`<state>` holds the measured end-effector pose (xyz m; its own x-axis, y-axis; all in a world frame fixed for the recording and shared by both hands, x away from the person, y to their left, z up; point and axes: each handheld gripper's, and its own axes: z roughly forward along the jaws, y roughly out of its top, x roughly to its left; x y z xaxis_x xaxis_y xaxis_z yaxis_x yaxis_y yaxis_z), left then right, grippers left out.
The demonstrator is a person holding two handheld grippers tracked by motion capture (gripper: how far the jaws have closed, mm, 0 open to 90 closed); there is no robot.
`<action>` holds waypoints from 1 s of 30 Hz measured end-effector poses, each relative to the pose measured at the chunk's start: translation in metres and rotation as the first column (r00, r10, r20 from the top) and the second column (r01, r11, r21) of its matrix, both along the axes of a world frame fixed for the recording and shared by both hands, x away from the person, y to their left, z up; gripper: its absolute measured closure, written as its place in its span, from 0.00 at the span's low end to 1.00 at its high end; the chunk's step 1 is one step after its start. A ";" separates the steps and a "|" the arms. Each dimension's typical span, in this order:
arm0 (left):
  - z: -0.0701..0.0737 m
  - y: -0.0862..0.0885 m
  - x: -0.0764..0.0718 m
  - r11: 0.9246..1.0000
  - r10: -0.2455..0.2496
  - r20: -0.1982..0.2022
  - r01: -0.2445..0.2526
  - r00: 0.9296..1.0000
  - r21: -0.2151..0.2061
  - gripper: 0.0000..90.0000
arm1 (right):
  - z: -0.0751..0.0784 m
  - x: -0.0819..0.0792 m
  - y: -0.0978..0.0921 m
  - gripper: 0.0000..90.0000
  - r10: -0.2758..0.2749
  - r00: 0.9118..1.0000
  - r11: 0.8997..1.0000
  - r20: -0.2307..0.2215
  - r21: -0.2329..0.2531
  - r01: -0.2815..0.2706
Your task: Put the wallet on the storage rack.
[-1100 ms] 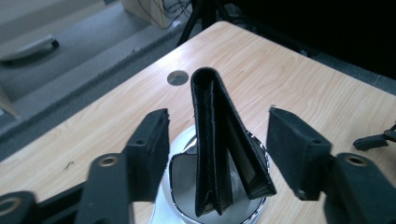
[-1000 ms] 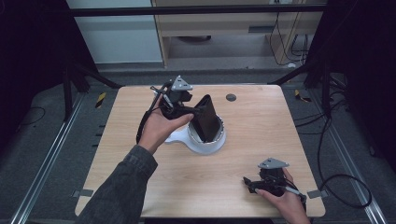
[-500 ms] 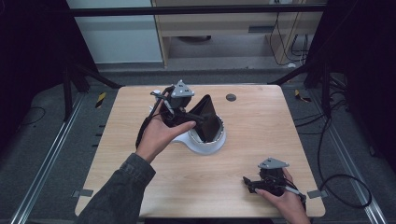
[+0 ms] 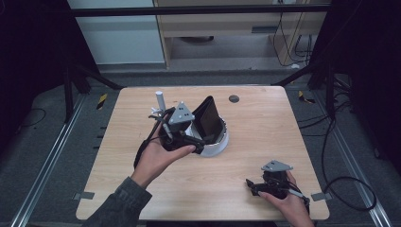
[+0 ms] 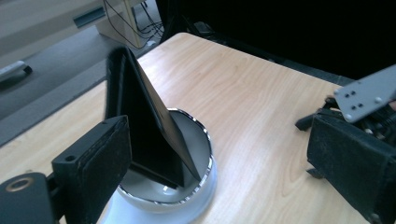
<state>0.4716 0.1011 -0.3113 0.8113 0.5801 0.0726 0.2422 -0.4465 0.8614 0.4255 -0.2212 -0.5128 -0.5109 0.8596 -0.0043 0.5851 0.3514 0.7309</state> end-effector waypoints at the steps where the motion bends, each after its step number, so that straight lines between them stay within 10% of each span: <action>1: -0.003 0.001 -0.002 1.000 -0.003 -0.005 0.003 1.000 -0.004 0.07 | 0.000 0.000 0.000 0.05 0.001 1.000 1.000 0.000 -0.001 -0.001; 24: -0.118 0.040 -0.034 1.000 -0.010 -0.155 0.014 0.988 0.022 0.06 | 0.000 0.002 0.001 0.02 0.009 1.000 1.000 -0.006 -0.006 -0.009; 27: -0.133 0.059 -0.033 0.998 0.040 -0.134 -0.033 0.990 0.057 0.07 | 0.000 0.002 0.001 0.01 0.019 1.000 1.000 -0.011 -0.006 -0.020; 30: -0.153 0.084 -0.029 0.980 0.158 -0.083 -0.146 0.984 0.133 0.07 | 0.000 0.003 0.001 0.00 0.025 1.000 1.000 -0.012 -0.008 -0.025</action>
<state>0.4423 0.1855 -0.4641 0.7208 0.6883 0.0816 0.3919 -0.5018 0.7711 0.4290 -0.2206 -0.5131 -0.5320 0.8467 -0.0051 0.5848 0.3718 0.7210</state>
